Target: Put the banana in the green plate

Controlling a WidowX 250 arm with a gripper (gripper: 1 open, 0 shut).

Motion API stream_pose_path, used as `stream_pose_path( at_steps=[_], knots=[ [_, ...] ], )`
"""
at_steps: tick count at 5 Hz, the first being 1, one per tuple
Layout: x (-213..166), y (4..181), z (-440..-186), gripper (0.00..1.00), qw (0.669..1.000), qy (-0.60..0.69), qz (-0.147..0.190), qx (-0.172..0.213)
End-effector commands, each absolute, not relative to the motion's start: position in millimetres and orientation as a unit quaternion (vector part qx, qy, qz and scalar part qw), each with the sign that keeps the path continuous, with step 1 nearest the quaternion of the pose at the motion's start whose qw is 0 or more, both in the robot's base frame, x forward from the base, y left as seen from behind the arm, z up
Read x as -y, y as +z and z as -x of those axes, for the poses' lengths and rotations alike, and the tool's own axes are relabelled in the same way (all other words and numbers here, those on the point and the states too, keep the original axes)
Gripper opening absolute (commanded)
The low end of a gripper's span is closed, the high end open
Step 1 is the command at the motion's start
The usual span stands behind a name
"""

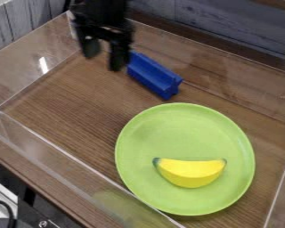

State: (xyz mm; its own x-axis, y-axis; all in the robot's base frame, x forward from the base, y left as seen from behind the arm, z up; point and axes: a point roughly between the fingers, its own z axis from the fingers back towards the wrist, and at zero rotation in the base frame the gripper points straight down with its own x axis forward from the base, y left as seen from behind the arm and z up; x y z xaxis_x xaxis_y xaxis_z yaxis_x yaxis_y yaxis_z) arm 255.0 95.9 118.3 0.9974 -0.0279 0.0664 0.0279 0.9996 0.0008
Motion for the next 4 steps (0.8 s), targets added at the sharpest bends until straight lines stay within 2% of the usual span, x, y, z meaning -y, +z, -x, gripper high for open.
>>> stream_pose_path(
  at_steps=[1, 4],
  knots=[
    [-120.0, 124.1, -251.7, 1.0, 0.999, -0.005, -0.008, 0.052],
    [-128.1, 107.3, -256.2, 1.0, 0.999, 0.006, -0.001, 0.042]
  ],
)
